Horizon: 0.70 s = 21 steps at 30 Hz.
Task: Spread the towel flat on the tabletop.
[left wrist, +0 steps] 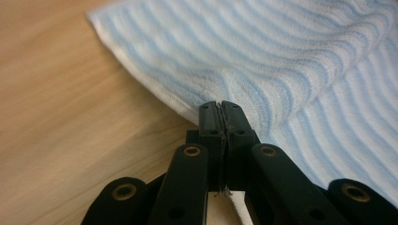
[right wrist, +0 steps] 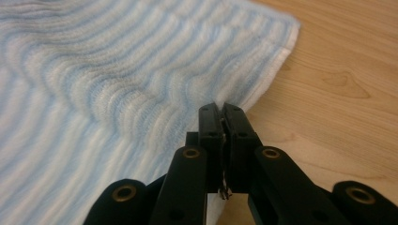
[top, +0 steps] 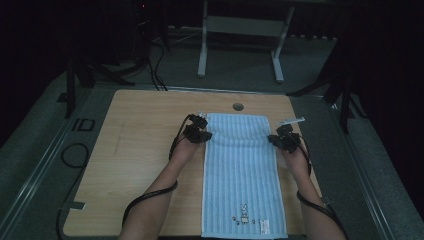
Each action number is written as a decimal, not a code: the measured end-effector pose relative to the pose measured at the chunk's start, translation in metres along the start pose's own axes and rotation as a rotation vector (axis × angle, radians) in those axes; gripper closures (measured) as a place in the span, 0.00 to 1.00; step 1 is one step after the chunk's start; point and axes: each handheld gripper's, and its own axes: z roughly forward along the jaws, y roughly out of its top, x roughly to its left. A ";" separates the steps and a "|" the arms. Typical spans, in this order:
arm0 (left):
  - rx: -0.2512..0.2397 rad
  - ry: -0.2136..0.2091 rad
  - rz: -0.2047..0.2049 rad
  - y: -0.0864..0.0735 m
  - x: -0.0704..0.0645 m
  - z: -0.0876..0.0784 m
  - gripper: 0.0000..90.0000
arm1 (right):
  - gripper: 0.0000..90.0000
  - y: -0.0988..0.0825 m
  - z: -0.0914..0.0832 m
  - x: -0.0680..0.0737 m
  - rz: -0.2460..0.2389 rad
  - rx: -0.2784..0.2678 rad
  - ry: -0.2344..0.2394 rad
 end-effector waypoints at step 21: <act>0.050 -0.141 0.203 -0.088 -0.073 -0.061 0.98 | 0.96 -0.096 -0.095 0.054 -0.090 -0.072 0.123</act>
